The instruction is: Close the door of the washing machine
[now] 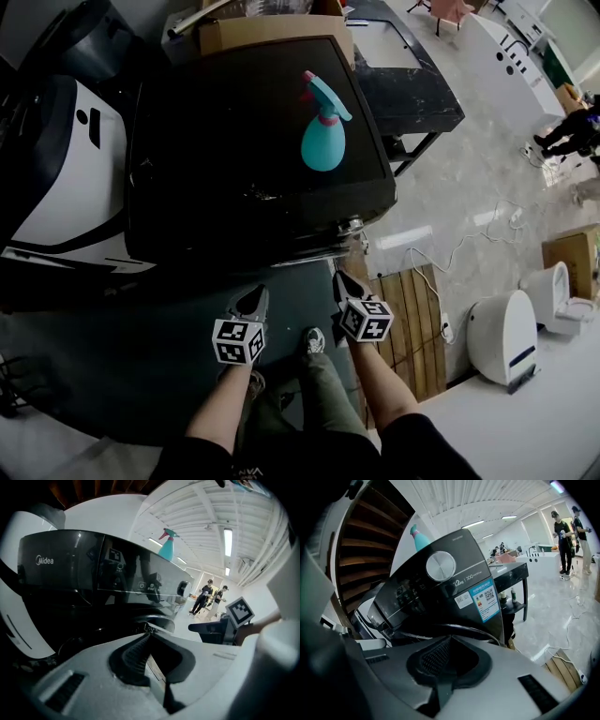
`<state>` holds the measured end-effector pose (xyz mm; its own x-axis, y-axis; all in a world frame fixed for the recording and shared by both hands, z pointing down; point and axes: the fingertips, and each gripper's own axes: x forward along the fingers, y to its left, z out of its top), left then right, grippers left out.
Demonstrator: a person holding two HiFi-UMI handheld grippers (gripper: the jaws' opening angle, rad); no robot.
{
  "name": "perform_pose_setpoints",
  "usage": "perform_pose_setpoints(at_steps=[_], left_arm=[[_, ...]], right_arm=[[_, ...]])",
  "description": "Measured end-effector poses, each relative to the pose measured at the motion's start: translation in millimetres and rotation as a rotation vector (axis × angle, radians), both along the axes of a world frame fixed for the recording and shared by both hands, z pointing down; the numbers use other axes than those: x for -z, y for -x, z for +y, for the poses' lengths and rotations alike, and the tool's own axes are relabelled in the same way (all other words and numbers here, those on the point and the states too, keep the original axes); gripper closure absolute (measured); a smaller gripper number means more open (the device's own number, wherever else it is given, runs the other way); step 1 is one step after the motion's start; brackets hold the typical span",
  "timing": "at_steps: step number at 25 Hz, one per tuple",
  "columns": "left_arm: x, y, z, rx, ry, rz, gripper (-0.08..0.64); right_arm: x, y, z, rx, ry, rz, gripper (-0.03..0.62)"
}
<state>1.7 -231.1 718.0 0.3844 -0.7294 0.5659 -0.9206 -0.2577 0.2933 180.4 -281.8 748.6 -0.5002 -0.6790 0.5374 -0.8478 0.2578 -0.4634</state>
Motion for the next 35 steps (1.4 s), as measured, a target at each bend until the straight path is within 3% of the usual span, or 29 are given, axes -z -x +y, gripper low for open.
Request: perform_pose_setpoints(at_steps=[11, 20, 27, 35], left_arm=[[51.4, 10.3, 77.4, -0.101, -0.046, 0.033, 0.551], [96.3, 39.7, 139.7, -0.182, -0.096, 0.043, 0.551], [124.9, 63.5, 180.0, -0.206, -0.140, -0.010, 0.551], [156.2, 84.8, 228.4, -0.292, -0.191, -0.062, 0.551]], right_arm=[[69.6, 7.0, 77.5, -0.074, -0.100, 0.011, 0.592], [128.1, 33.0, 155.7, -0.094, -0.161, 0.033, 0.592], [165.3, 52.3, 207.7, -0.080, -0.240, 0.079, 0.592], [211.6, 69.9, 257.2, -0.112, -0.322, 0.074, 0.592]])
